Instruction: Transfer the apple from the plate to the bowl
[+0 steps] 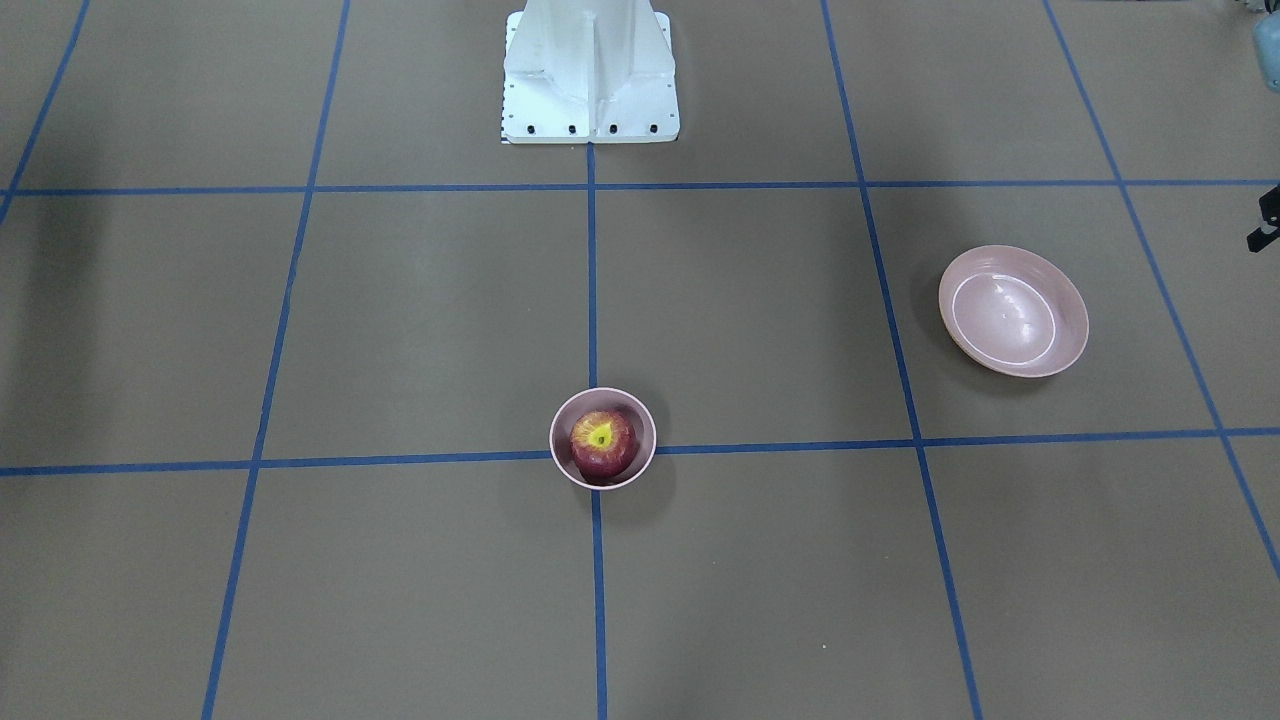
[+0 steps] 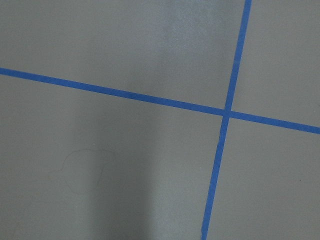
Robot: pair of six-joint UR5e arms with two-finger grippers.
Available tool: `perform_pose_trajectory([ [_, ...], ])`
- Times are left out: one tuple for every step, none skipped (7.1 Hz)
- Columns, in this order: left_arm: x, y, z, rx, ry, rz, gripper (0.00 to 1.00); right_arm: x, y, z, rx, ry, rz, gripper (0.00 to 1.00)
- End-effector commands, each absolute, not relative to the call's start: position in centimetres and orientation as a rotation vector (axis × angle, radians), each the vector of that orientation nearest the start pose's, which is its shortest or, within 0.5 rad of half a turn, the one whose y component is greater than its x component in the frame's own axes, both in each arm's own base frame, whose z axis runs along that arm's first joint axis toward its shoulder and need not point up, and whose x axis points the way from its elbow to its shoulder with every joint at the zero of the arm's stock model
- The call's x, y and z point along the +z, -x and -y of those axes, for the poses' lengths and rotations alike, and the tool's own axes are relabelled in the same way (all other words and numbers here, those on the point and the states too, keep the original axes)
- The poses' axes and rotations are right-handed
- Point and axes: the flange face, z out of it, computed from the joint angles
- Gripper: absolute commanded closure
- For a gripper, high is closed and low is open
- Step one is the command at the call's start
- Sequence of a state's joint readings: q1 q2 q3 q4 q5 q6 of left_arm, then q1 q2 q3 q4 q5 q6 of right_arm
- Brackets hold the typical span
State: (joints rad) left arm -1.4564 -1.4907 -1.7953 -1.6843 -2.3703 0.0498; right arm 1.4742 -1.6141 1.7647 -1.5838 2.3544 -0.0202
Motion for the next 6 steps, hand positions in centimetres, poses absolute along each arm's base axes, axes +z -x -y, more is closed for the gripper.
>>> perform_pose_trajectory([
  [56.0,1.0,46.6,0.264,-0.242,-0.805,0.02,58.8,-1.8,47.9,-0.163,-0.096,0.783,0.00],
  [56.4,1.0,46.7,0.263,-0.236,-0.804,0.02,58.5,-2.4,47.7,-0.152,-0.104,0.785,0.00],
  [56.4,1.0,46.6,0.261,-0.235,-0.804,0.02,58.7,-2.3,47.8,-0.149,-0.098,0.789,0.00],
  [56.6,1.0,46.6,0.262,-0.233,-0.804,0.02,59.3,-2.3,47.0,-0.148,-0.090,0.788,0.00],
  [56.8,0.9,46.7,0.261,-0.228,-0.804,0.02,59.4,-2.3,46.9,-0.148,-0.088,0.788,0.00],
  [57.0,0.9,46.7,0.260,-0.225,-0.804,0.02,59.4,-2.3,46.9,-0.148,-0.088,0.788,0.00],
])
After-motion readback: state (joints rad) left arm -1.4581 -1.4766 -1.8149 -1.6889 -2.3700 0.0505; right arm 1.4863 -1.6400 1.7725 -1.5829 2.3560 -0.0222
